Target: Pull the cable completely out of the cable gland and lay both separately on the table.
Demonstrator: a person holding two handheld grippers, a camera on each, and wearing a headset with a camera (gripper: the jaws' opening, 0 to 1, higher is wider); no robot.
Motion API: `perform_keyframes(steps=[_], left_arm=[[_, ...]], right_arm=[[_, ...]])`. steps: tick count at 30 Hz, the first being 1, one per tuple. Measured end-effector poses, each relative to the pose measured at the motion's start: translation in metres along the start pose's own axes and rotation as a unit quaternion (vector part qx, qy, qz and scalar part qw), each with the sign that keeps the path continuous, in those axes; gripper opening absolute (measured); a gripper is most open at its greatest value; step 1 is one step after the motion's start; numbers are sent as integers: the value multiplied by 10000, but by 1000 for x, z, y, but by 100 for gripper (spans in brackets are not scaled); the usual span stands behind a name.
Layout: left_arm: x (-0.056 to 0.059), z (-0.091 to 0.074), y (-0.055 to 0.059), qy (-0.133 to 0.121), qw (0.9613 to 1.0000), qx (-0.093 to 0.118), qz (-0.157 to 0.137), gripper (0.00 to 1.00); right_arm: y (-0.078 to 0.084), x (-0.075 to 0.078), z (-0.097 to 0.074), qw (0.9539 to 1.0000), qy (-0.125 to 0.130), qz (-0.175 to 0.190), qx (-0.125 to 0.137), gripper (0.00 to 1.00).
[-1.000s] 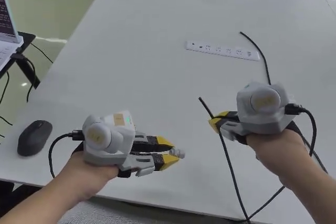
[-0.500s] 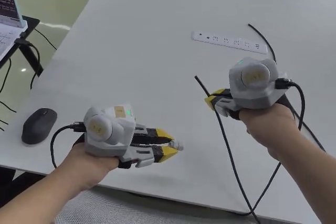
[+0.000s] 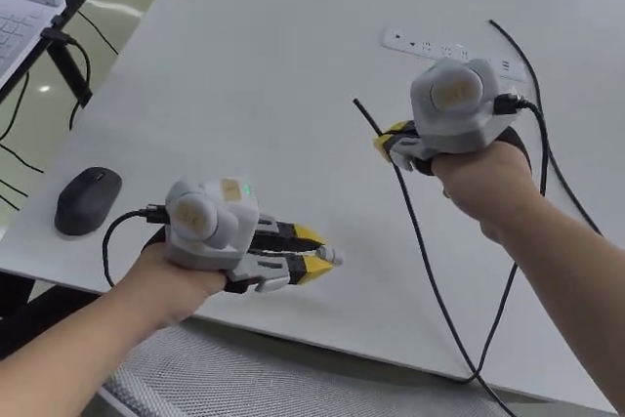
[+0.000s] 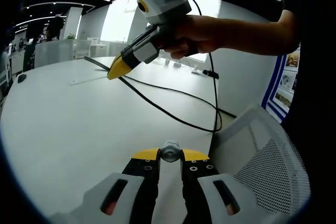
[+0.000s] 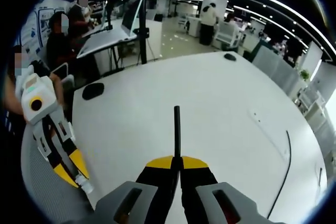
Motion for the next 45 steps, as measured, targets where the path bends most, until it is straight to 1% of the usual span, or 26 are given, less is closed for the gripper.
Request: perform_keyframes(steps=[7, 11, 12, 14, 17, 21, 24, 25, 27, 31, 32, 36, 38, 39, 43, 44, 45], left_arm=[[-14, -7, 11, -5, 9999, -10, -118, 15], [-19, -10, 16, -11, 9999, -39, -158, 15], [-23, -11, 18, -16, 9999, -42, -163, 15], [-27, -13, 21, -26, 9998, -60, -189, 15], [-34, -15, 25, -32, 9997, -70, -237, 15], [-41, -19, 29, -44, 9995, -51, -312, 15], [-46, -20, 32, -61, 9994, -61, -335, 15], [-49, -21, 34, -77, 9993, -76, -353, 15], [-54, -22, 37, -103, 9991, -90, -397, 15], [-61, -24, 41, -157, 9987, -91, -472, 15], [-63, -24, 41, -179, 9986, -82, -501, 15], [-70, -26, 44, -258, 9981, -49, -561, 15], [-72, -27, 44, -274, 9980, -39, -571, 15], [-73, -27, 45, -284, 9979, -36, -584, 15], [-78, -28, 52, -322, 9974, -54, -642, 15], [-79, -27, 54, -342, 9975, -78, -619, 15], [-80, -26, 56, -351, 9973, -147, -630, 15]], right_arm=[[-12, -7, 27, 9997, -165, -199, -56, 0], [-19, -13, 41, 9991, -289, -290, -68, 0], [-21, -15, 46, 9989, -333, -331, -63, 0], [-24, -18, 52, 9984, -400, -399, -77, 0], [-30, -25, 65, 9970, -485, -595, -82, 0], [-39, -34, 80, 9956, -647, -682, -18, 0], [-46, -44, 94, 9932, -798, -845, -16, 0], [-46, -46, 95, 9930, -814, -860, -16, 0], [-51, -53, 103, 9909, -924, -980, 20, 0], [-54, -65, 118, 9849, -1127, -1314, 22, 0], [-53, -69, 122, 9827, -1220, -1390, 8, 0], [-51, -79, 132, 9774, -1405, -1577, -35, 0], [-49, -86, 137, 9739, -1530, -1675, -46, 0], [-49, -90, 140, 9712, -1613, -1754, -47, 0], [-46, -100, 147, 9637, -1771, -1996, -106, 0], [-46, -102, 148, 9626, -1802, -2019, -125, 0], [-45, -104, 150, 9612, -1840, -2053, -136, 0]])
Point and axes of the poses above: the centre of the closed fingertips' face, and the gripper's own axes: z roughly forward along the fingers, x roughly to its right, y roughly out of its underside, the point moved 7 cm from there along -z, roughly backward along the fingers, and after that the axes turned 11 degrees about -z, right-handed, at the moved point
